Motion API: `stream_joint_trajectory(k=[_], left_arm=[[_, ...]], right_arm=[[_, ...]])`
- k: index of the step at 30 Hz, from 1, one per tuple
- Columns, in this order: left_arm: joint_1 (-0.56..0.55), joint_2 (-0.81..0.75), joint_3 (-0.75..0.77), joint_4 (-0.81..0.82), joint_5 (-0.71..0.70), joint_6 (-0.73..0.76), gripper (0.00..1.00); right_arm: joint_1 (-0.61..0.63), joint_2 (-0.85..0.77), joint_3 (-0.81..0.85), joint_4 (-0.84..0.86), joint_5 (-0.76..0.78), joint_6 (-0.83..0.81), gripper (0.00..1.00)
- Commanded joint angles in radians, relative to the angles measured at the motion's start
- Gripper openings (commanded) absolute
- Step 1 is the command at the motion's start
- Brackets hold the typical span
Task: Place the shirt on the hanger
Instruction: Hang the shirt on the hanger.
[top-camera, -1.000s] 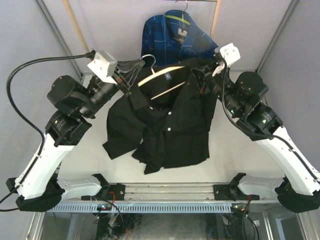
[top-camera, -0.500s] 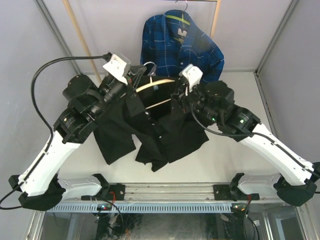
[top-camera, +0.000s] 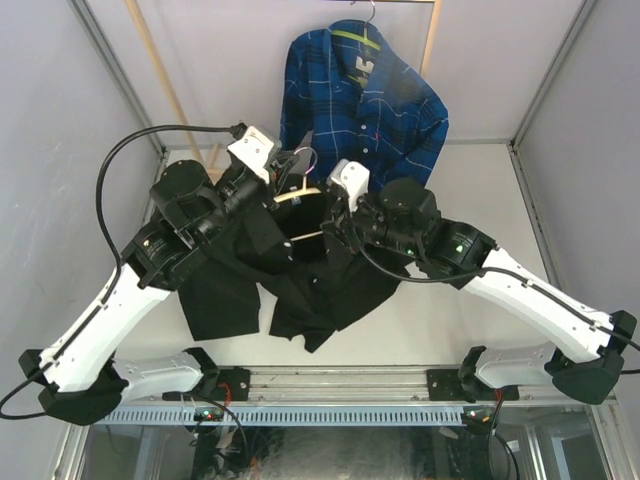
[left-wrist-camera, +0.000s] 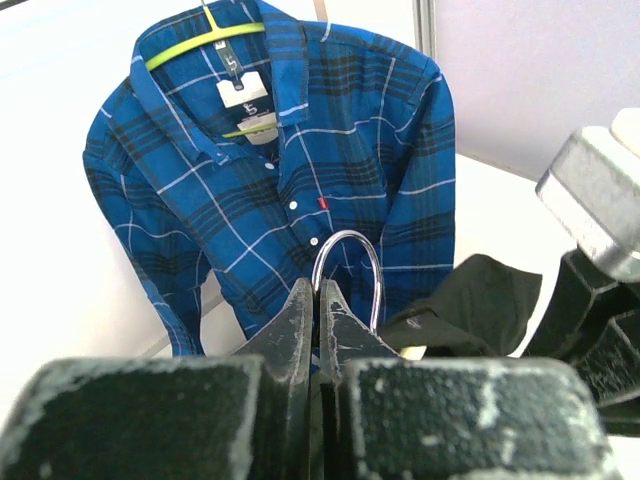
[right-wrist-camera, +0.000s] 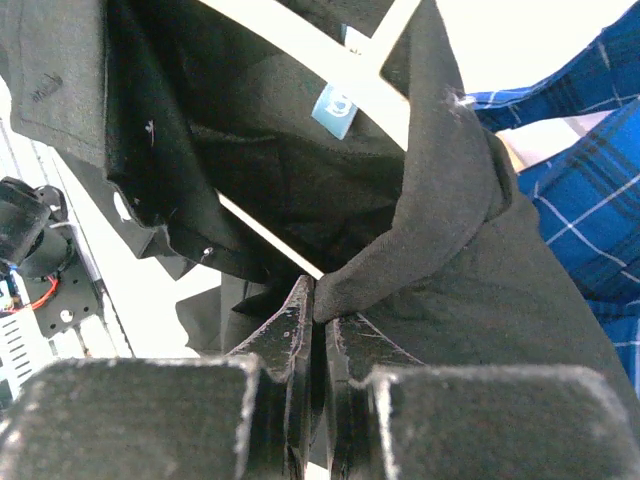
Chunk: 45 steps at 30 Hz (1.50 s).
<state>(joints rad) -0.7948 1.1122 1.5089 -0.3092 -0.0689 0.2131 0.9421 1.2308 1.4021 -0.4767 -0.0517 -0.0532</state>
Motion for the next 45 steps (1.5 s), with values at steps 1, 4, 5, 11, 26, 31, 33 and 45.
stream_joint_trajectory(k=[1, 4, 5, 11, 26, 31, 33, 45], left_arm=[[-0.002, -0.044, -0.017, 0.131, -0.024, 0.007, 0.0], [-0.001, -0.063, -0.027, 0.133, -0.039, 0.021, 0.0], [0.0, -0.07, -0.03, 0.134, -0.047, 0.023, 0.0], [0.0, -0.115, -0.068, 0.162, -0.046, 0.024, 0.0], [0.0, -0.29, -0.337, 0.173, 0.501, 0.096, 0.0], [0.0, -0.295, -0.356, 0.176, 0.556, 0.08, 0.0], [0.0, -0.291, -0.36, 0.177, 0.563, 0.076, 0.0], [-0.001, -0.275, -0.367, 0.194, 0.613, 0.068, 0.0]], right_arm=[[0.05, -0.017, -0.042, 0.011, -0.001, 0.013, 0.0], [0.05, -0.068, -0.115, 0.031, 0.074, 0.038, 0.0], [0.05, -0.096, -0.143, 0.035, 0.089, 0.039, 0.0], [0.049, -0.199, -0.189, 0.003, 0.051, 0.022, 0.27], [-0.054, -0.405, -0.176, 0.118, -0.265, -0.051, 0.51], [-0.173, -0.346, -0.176, 0.189, -0.564, -0.008, 0.53], [-0.174, -0.322, -0.176, 0.217, -0.623, -0.012, 0.54], [-0.171, -0.197, -0.178, 0.372, -0.676, 0.049, 0.52]])
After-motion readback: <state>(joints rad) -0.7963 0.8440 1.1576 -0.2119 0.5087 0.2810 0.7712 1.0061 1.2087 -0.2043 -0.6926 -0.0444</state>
